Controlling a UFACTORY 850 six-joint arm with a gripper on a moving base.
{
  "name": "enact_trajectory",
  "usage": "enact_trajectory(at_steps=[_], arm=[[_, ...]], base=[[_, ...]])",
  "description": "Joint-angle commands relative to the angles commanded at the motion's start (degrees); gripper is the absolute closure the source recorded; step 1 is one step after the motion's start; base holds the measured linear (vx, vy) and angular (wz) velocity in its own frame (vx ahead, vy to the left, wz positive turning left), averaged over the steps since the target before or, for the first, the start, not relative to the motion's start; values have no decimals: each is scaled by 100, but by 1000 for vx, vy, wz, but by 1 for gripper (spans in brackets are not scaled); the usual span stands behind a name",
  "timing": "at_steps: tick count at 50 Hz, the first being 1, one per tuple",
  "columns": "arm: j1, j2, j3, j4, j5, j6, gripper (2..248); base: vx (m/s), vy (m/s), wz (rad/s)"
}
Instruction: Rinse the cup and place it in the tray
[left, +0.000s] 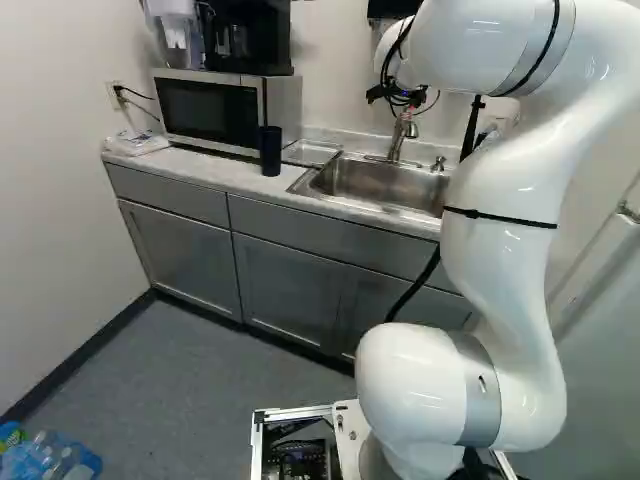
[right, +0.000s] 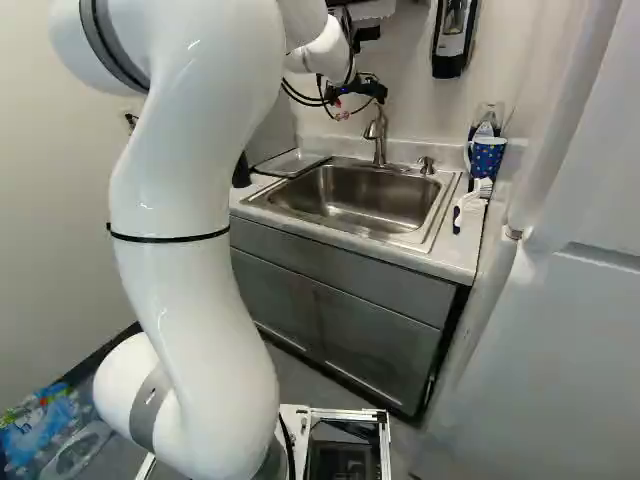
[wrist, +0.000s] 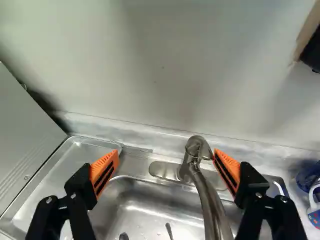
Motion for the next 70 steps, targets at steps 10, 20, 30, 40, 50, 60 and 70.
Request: enact_trajectory(at_steps=[10, 20, 30, 40, 50, 60, 70], arm=[[76, 87, 103, 0, 0, 0, 3], [175, 220, 259, 0, 0, 0, 3], [235, 311, 366, 0, 0, 0, 3], [235, 311, 366, 0, -57, 0, 3], [235, 311, 366, 0, -194, 0, 3], [236, 304, 358, 0, -341, 0, 3], [242, 242, 285, 0, -393, 0, 3]], base=[[0, 0, 0], [0, 0, 0], [0, 0, 0], [0, 0, 0], [0, 0, 0], [0, 0, 0], [0, 0, 0]])
